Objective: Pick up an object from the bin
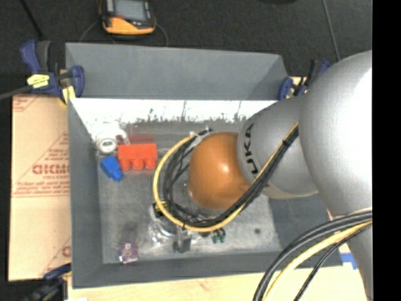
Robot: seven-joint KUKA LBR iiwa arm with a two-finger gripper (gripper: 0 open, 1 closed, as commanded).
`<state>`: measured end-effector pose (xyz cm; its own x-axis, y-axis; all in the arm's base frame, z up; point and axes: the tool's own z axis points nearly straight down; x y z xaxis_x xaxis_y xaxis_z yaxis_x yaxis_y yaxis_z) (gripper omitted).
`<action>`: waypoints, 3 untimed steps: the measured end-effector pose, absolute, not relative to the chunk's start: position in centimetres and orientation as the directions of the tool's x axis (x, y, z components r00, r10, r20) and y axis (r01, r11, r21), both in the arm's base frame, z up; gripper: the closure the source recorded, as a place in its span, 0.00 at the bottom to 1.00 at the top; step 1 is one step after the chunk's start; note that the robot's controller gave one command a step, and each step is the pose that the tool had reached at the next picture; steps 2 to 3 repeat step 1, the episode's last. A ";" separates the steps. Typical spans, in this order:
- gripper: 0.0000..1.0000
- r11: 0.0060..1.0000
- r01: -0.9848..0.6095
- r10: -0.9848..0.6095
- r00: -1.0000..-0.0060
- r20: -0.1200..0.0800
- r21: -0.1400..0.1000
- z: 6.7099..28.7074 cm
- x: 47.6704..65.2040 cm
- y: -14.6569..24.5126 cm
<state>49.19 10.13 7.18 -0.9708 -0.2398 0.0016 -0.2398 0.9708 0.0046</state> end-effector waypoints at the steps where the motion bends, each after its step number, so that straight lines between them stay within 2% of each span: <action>1: 1.00 0.973 -0.231 -0.231 -0.973 -0.007 -0.001 16.0 49.4 10.1; 3: 1.00 0.973 -0.231 -0.231 -0.973 -0.007 -0.001 16.0 49.4 10.1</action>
Offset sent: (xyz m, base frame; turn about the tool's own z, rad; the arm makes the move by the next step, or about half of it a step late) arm -0.0001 0.0001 0.0847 0.0000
